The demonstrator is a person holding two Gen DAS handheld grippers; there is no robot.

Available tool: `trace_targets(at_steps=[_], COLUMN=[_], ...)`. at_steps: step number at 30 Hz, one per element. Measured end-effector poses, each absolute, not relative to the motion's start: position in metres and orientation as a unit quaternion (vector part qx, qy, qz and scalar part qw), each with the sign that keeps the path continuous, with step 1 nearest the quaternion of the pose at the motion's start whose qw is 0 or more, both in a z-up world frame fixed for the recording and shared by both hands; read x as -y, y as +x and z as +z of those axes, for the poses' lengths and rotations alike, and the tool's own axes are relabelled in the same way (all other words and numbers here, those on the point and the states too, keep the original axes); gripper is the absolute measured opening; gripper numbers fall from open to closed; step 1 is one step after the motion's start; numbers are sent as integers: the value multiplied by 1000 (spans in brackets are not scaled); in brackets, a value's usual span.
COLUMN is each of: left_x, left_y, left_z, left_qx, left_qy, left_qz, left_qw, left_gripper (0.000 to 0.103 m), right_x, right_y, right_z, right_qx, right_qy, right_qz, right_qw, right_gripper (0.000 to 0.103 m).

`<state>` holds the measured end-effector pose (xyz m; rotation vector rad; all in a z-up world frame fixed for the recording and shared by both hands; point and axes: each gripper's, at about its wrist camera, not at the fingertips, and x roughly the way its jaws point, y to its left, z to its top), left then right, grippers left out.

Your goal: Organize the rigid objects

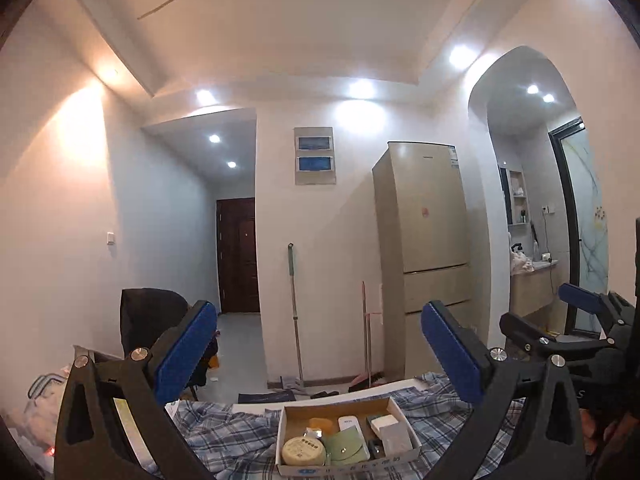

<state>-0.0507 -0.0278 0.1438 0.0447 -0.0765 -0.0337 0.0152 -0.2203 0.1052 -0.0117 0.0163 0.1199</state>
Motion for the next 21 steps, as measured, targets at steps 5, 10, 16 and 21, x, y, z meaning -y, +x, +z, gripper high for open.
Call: trace_targets(at_steps=[5,10,16,21], left_x=[10,4,-5,4], left_y=[-47,-22,-16,-9], left_z=[101,53,19,0], left_qx=[42,-18,-10,-27], left_qy=[1,9,-11,12], left_qz=[-22,-11,-14,-20], left_qw=[999,1000,1000,999], left_gripper=[103,103,103,103], right_x=[220,221,219,218], right_y=[18,26,34,29], right_z=[63,16,-4,-11], right_qx=[-9,-9,-26,-28], right_qy=[14,25,15,13], right_qz=[54,41,55,51], right_qw=[998,999,998,998], right_gripper=[103,103,103,103])
